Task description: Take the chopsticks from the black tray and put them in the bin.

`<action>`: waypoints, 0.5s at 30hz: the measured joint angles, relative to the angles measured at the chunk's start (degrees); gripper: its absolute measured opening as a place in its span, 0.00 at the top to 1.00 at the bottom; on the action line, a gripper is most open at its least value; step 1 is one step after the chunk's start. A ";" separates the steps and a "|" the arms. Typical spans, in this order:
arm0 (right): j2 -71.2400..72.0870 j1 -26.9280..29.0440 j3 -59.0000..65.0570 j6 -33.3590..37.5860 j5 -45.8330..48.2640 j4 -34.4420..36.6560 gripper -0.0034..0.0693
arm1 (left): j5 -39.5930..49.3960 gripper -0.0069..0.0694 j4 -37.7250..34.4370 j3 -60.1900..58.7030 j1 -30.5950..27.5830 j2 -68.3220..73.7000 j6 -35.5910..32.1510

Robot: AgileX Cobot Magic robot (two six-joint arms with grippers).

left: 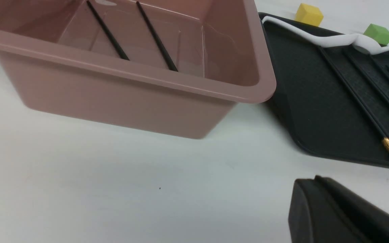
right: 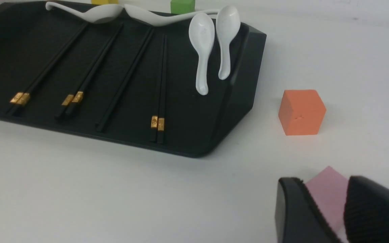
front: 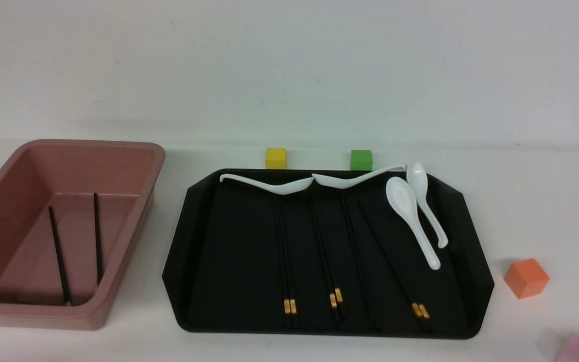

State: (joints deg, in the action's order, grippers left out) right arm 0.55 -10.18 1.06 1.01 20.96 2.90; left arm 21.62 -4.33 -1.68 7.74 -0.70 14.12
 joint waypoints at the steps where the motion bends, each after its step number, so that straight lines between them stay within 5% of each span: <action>1: 0.00 0.00 0.00 0.00 0.00 0.00 0.62 | 0.00 0.90 0.00 0.00 0.00 0.00 0.00; 15: 0.00 0.00 0.00 0.00 0.00 -0.10 0.62 | 0.00 0.87 0.00 0.00 0.00 0.00 0.00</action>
State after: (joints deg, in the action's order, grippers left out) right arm 0.55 -10.18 1.06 1.01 20.96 2.80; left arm 21.62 -4.33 -1.68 7.74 -0.70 14.12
